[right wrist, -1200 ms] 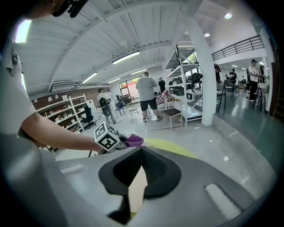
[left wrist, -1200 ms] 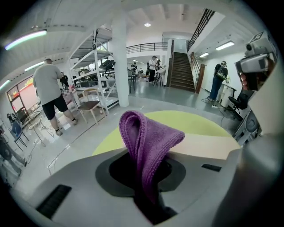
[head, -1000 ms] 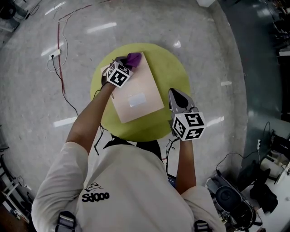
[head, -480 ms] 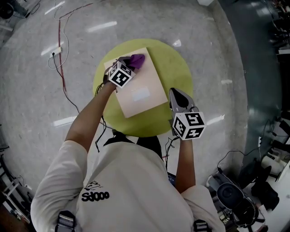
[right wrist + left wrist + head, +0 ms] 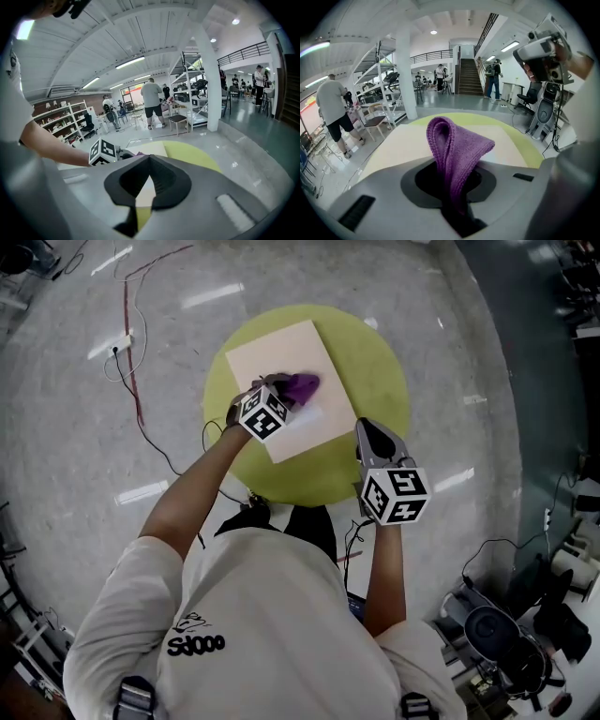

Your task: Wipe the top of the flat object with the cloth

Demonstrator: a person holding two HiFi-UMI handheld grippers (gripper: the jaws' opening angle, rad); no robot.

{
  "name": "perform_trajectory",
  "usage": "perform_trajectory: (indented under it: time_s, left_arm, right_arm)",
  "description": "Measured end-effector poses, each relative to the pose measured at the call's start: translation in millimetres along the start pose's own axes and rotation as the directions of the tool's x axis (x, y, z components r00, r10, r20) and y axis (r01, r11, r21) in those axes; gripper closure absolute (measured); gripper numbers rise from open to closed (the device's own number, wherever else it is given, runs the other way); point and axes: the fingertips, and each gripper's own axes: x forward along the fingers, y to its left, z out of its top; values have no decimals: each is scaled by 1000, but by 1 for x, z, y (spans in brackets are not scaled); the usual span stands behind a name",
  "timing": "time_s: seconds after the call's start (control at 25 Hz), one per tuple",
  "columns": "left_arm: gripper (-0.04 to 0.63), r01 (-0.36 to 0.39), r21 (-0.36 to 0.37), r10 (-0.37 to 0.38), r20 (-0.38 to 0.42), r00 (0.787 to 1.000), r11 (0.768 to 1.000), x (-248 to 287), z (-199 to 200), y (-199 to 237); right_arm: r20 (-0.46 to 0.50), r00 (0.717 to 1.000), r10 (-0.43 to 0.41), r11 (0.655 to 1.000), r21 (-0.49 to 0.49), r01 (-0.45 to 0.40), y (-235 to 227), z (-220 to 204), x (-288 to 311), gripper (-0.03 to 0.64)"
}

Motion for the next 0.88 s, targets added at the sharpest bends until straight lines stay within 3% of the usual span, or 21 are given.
perform_trajectory:
  time_s: [0.36, 0.68, 0.88]
  left_arm:
    - [531, 82, 30, -82, -4, 997, 996, -14, -12, -56]
    - [531, 176, 101, -175, -16, 984, 979, -24, -23, -108]
    - [531, 210, 87, -209, -25, 978, 974, -34, -33, -128]
  right_arm:
    - [26, 998, -52, 998, 24, 52, 24, -23, -35, 607]
    - [33, 995, -91, 995, 43, 90, 33, -40, -53, 606]
    - [42, 996, -81, 995, 54, 79, 44, -43, -53, 606]
